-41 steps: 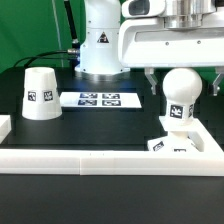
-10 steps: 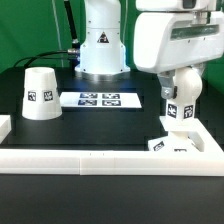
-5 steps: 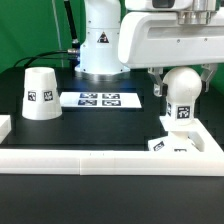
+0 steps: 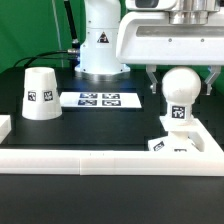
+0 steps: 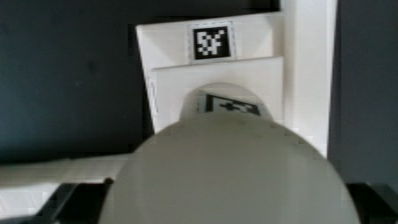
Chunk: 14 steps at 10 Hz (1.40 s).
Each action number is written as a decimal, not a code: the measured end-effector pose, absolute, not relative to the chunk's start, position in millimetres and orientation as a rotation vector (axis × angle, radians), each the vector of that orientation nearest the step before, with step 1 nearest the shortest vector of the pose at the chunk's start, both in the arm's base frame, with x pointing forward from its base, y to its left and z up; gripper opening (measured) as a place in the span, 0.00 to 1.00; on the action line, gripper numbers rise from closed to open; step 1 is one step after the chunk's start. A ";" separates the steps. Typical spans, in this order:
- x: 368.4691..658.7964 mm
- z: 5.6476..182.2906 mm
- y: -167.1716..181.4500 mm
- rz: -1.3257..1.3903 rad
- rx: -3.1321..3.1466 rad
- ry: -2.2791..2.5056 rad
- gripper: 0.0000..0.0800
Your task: Assemble lamp
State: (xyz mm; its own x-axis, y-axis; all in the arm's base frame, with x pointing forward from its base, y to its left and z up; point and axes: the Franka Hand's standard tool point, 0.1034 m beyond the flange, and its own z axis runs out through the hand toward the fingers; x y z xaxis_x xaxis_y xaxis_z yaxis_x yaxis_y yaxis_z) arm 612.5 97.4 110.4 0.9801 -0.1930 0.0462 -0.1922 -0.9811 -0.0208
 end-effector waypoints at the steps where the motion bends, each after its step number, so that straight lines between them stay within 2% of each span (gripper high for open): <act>1: 612.2 110.5 97.3 -0.070 -3.094 0.416 0.72; 6: 607.7 109.7 98.5 0.000 -2.914 1.044 0.72; 9: 606.5 109.9 100.3 0.031 -2.837 1.217 0.73; 10: 606.8 110.1 101.3 0.028 -2.838 1.208 0.73; 11: 607.5 109.8 100.0 0.022 -2.875 1.113 0.84; 14: 608.8 109.3 97.2 0.000 -3.003 0.702 0.87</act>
Offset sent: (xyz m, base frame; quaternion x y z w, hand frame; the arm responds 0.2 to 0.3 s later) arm -0.0027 0.0011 -0.0011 -0.0063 -0.0082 0.2408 0.9705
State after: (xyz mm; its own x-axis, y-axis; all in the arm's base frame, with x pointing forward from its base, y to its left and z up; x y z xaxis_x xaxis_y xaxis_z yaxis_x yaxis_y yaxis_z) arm 608.8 97.2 109.3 0.8965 -0.4429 -0.0132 -0.4429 -0.8948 -0.0565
